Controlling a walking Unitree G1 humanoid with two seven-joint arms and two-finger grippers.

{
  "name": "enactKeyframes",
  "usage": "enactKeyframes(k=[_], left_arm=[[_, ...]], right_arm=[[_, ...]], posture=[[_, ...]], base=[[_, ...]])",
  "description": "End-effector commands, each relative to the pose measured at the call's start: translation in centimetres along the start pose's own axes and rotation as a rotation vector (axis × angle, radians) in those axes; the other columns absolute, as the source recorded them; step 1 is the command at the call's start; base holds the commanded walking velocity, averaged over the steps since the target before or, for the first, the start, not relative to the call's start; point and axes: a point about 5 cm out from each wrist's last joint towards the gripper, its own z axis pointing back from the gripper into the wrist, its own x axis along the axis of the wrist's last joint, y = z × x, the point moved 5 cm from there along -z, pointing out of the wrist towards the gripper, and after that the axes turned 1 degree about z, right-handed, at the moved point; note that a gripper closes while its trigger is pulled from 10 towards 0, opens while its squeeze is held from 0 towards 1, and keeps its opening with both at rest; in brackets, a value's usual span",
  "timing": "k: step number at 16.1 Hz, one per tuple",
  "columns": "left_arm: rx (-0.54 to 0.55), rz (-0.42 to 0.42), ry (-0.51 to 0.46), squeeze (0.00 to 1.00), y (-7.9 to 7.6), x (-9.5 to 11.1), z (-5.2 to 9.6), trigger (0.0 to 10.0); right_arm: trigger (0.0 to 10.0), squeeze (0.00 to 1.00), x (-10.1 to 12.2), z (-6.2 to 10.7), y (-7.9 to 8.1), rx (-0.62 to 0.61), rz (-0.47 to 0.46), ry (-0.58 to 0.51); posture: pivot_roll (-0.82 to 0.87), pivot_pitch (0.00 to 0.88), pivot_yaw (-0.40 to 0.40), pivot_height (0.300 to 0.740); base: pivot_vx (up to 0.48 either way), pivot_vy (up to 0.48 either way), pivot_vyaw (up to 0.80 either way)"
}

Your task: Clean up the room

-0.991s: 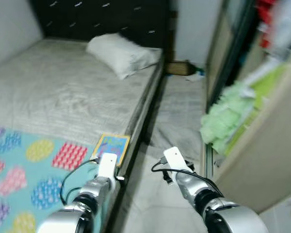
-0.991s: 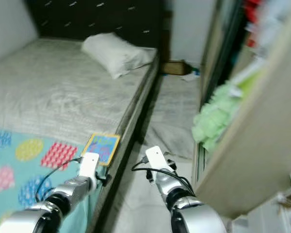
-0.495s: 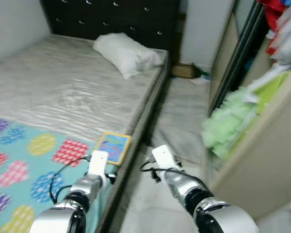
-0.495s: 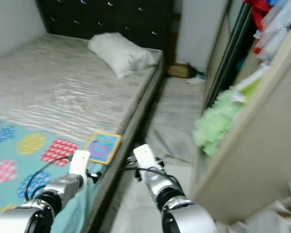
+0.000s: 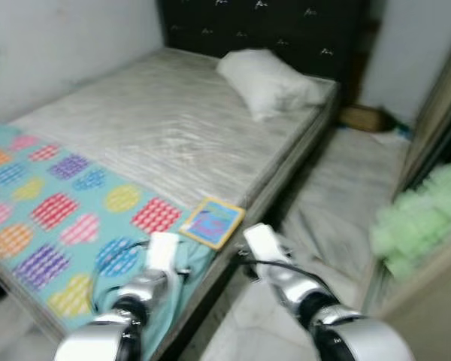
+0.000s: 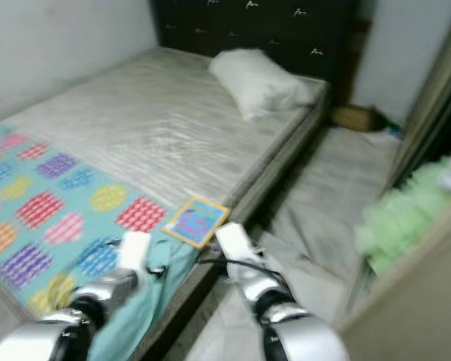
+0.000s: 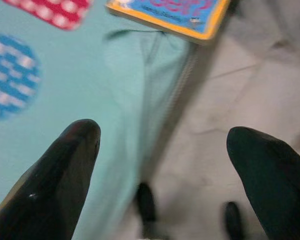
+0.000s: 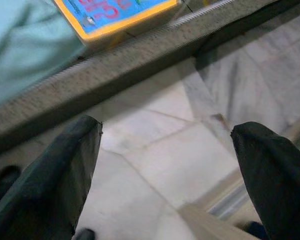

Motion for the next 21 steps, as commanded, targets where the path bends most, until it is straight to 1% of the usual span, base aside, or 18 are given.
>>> enactKeyframes(k=[1, 14, 15, 17, 20, 21], left_arm=[[0.036, -0.005, 0.002, 0.0, 1.59, -0.01, 0.19, 10.0], [0.037, -0.005, -0.001, 0.0, 1.58, 0.05, 0.19, 10.0], [0.038, -0.002, -0.003, 0.0, 1.6, 0.07, 0.19, 10.0], [0.037, 0.005, -0.008, 0.0, 1.59, 0.18, 0.19, 10.0], [0.035, 0.008, -0.012, 0.0, 1.55, 0.27, 0.19, 10.0], [0.031, 0.016, -0.02, 0.0, 1.5, 0.46, 0.19, 10.0]], right_arm=[[10.0, 0.0, 1.3, 0.11, 1.39, 0.034, 0.005, -0.031], [10.0, 0.0, 1.42, 0.13, 1.6, 0.047, 0.004, -0.038], [10.0, 0.0, 1.48, 0.13, 1.63, 0.049, -0.01, -0.043], [10.0, 0.0, 1.59, 0.13, 1.64, 0.051, -0.001, -0.046], [10.0, 0.0, 1.76, 0.15, 1.74, 0.054, 0.018, -0.053], [10.0, 0.0, 1.73, 0.14, 1.68, 0.052, -0.008, -0.051]], posture=[[-0.11, 0.0, -0.009, 0.74], [-0.11, 0.0, -0.011, 0.74], [-0.11, 0.0, -0.011, 0.74], [-0.12, 0.0, -0.011, 0.74], [-0.12, 0.0, -0.011, 0.74], [-0.12, 0.0, -0.012, 0.74]], base=[[0.0, 0.0, 0.8], [0.0, 0.0, 0.8], [0.0, 0.0, 0.0], [0.0, 0.0, 0.0], [0.0, 0.0, 0.8], [0.0, 0.0, 0.51]])
